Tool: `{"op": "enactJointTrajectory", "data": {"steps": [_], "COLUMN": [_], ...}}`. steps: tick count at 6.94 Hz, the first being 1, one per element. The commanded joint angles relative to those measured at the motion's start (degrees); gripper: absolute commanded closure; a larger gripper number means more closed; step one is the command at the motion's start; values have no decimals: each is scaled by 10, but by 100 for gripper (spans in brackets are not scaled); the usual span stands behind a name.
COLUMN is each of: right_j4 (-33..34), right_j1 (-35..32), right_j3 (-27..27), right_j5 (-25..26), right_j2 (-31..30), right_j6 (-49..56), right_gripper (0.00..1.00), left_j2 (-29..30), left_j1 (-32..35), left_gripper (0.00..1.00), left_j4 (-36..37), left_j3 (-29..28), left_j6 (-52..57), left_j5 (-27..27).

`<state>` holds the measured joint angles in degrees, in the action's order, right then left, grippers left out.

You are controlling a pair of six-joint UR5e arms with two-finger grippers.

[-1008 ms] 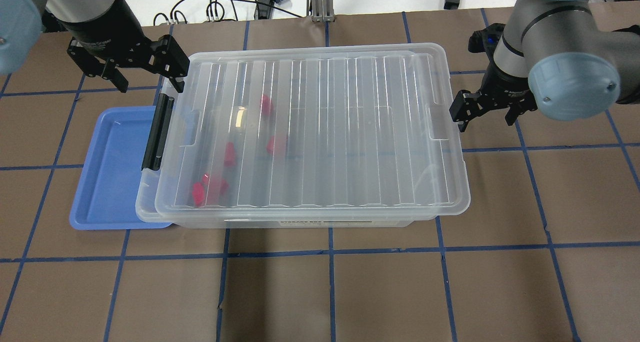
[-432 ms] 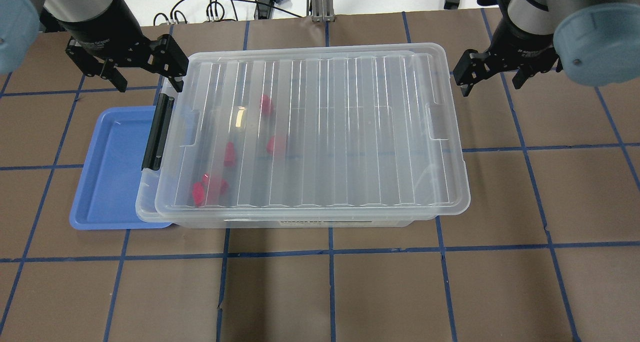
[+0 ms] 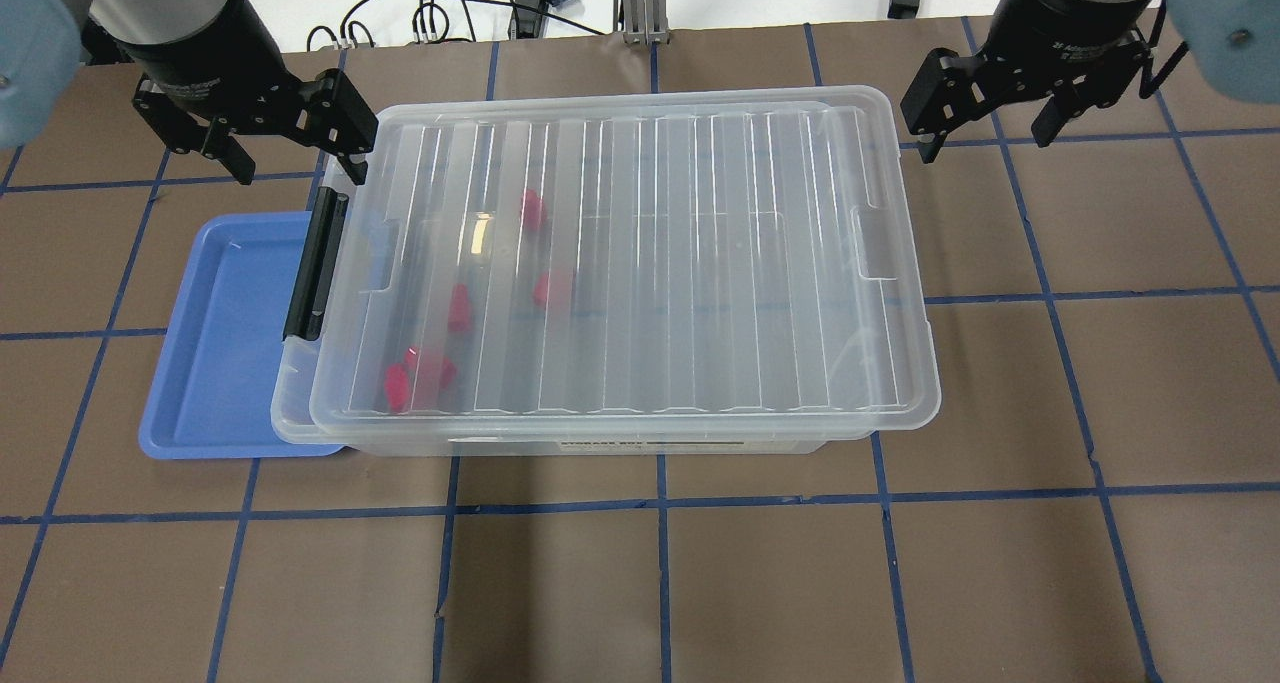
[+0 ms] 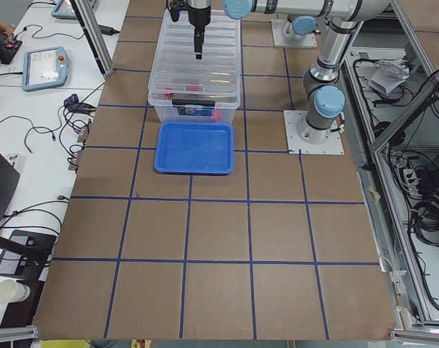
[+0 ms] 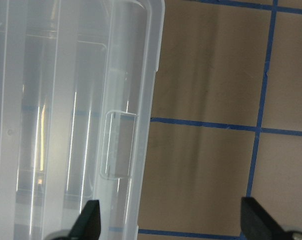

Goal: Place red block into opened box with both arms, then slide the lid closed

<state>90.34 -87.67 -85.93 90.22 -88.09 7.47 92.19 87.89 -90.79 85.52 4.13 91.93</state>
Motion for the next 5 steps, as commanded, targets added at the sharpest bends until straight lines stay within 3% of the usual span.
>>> {"op": "enactJointTrajectory", "data": {"steps": [1, 5], "right_j4": [-12, -13], "right_j1": [-4, -3], "right_j3": [10, 10], "right_j5": [-23, -20], "right_j2": [2, 3], "right_j6": [-16, -16], "right_gripper": [0, 0], "left_j2": [1, 2], "left_j1": [0, 0], "left_gripper": [0, 0], "left_j4": [0, 0], "left_j3": [0, -1], "left_j6": [1, 0], "left_j5": [0, 0]}}
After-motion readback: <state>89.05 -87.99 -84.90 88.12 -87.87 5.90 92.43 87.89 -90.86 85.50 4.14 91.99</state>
